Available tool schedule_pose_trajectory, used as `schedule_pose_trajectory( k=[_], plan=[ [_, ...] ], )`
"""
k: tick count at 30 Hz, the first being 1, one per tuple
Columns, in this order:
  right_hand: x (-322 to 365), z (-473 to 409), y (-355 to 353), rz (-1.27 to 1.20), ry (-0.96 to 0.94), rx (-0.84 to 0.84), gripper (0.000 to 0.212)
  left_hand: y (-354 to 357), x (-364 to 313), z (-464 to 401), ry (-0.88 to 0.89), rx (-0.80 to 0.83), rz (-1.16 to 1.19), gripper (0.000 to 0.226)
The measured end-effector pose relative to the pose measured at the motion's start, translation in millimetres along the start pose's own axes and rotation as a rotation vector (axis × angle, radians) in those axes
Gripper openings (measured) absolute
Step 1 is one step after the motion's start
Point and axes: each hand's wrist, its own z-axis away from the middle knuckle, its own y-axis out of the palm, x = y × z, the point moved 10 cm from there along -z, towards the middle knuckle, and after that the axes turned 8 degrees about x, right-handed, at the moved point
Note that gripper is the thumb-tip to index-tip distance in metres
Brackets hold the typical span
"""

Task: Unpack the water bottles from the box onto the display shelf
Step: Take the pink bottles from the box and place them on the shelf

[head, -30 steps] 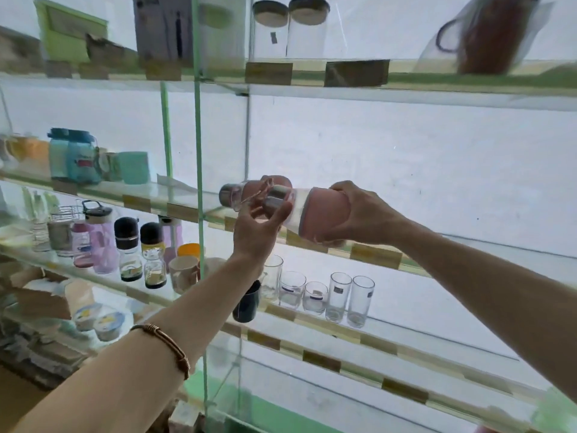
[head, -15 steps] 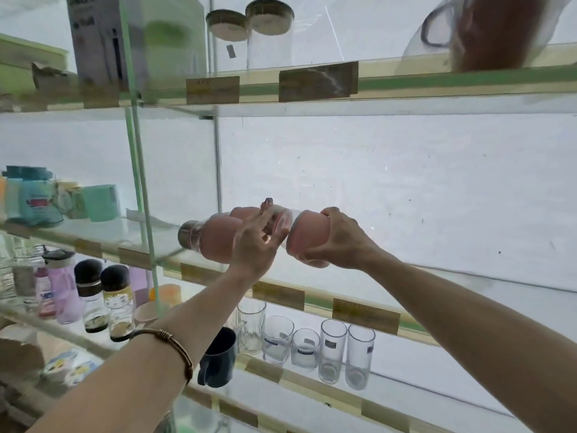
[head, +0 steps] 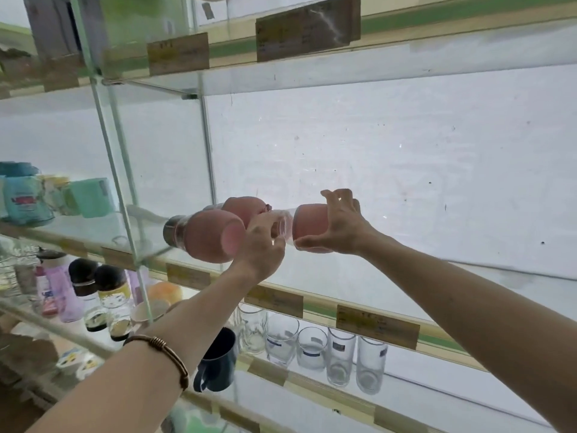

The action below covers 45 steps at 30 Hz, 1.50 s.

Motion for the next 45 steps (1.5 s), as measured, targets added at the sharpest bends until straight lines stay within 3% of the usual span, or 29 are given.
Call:
schedule_pose_trajectory(
  k=[11,20,24,34,39,45],
  plan=[
    [50,65,-16,0.001,-0.076,0.003,0.097,-34,-11,47,0.077,-0.111,0.005,0.031],
    [124,160,0,-0.127,-0.076,-0.039,0.070,-68,7,176,-0.037,-0.086,0.309,0.025],
    [160,204,44,-0.210,-0.066,0.062,0.066,-86,33,253,-0.132,-0.094,0.381,0.022],
    [238,269,179,-0.401,-0.107,0.388,0.058,-106,119,417,-0.408,0.072,0.282,0.022],
    [258,274,241,-0.465,-0.135,0.563,0.058,-100,158,462,-0.519,0.046,0.269,0.025],
    [259,267,323,-0.410,-0.160,0.794,0.067,-72,229,495,-0.724,0.026,0.234,0.013]
  ],
)
